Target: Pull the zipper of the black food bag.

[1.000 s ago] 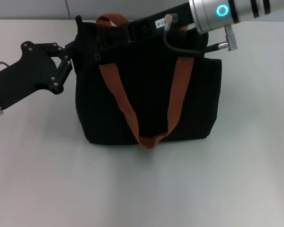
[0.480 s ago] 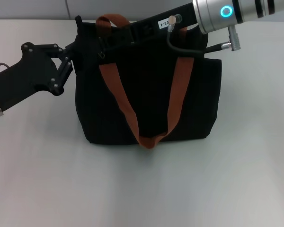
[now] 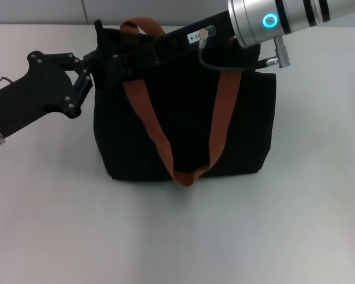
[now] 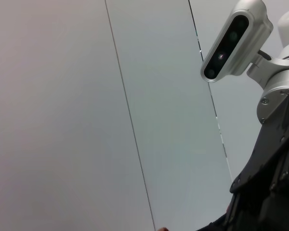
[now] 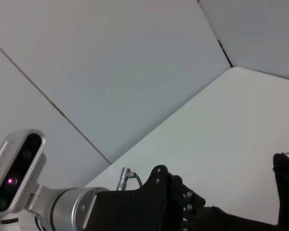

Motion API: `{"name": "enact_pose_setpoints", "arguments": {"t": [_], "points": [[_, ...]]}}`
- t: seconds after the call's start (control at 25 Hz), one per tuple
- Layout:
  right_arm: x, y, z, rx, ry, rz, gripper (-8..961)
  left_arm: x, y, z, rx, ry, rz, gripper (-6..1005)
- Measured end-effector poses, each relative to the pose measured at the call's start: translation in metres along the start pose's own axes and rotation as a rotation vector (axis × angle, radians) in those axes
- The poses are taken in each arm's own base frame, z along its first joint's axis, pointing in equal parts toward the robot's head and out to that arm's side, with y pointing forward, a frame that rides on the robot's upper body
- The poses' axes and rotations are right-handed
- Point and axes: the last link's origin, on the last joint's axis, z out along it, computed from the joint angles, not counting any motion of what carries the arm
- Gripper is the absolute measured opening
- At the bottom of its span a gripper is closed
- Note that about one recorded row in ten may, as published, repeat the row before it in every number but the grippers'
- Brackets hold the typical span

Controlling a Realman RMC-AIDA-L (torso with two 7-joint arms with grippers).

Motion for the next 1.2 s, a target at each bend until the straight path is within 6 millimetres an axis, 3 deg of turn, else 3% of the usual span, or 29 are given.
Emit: {"name": "enact_pose_setpoints", "arguments": {"t": [0.64, 1.2], "points": [[0.001, -0.001, -0.001, -0.008, -0.014, 0.023, 456, 0.001, -0.002, 0.002, 0.004, 0.005, 0.002, 67], [0.001, -0.007, 0.002, 0.035, -0.002, 0.019, 378, 0.003, -0.002, 0.003, -0.003, 0.013, -0.007, 72]]}}
